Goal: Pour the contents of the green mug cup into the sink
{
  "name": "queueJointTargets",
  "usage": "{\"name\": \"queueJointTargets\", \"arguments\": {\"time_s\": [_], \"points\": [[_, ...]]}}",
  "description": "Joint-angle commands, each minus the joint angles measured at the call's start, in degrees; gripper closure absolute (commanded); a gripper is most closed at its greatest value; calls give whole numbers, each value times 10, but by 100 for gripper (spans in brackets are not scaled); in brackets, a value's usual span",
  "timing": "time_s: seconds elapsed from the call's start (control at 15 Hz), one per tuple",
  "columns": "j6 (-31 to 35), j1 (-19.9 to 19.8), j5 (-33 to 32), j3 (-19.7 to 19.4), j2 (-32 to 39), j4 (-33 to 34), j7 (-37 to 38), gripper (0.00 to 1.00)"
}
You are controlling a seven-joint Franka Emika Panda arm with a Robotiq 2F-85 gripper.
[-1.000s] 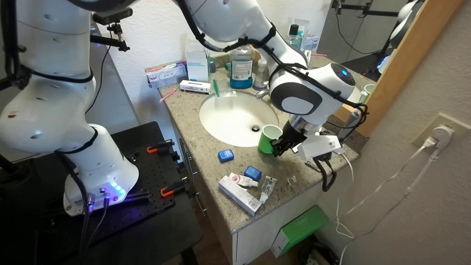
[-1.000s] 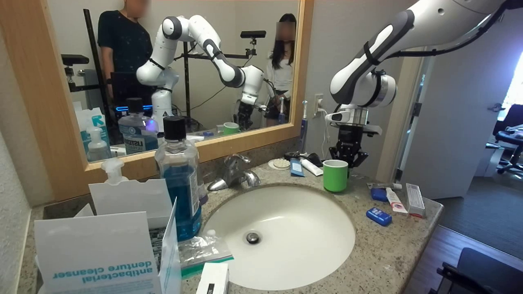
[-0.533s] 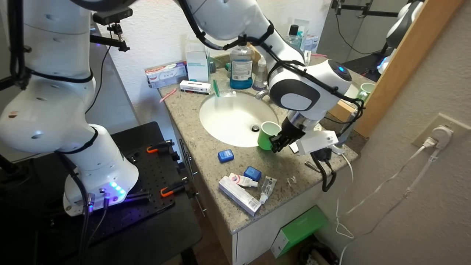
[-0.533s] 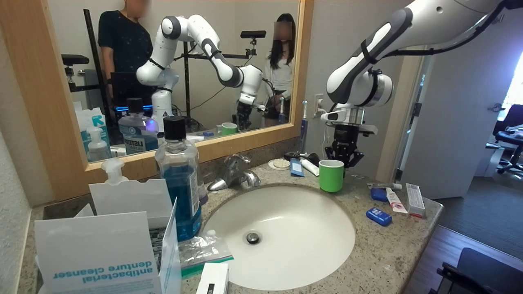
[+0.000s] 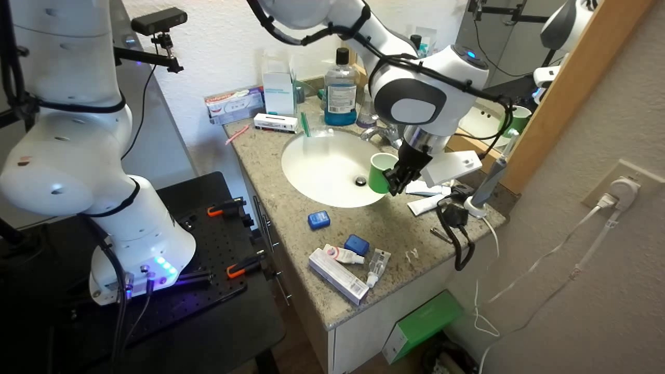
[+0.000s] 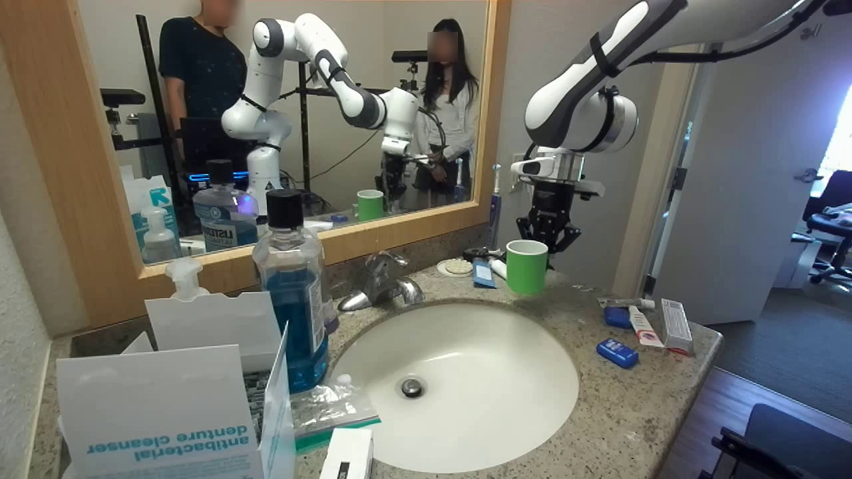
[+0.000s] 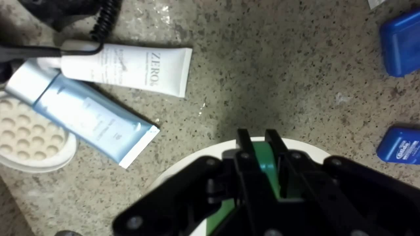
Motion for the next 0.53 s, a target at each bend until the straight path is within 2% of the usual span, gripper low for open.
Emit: {"name": "queueJointTargets", "arguments": {"time_s": [0.0, 0.47], "points": [[58, 34, -50, -3, -68, -67, 63, 91], [131, 91, -214, -7, -123, -137, 251, 91]]}}
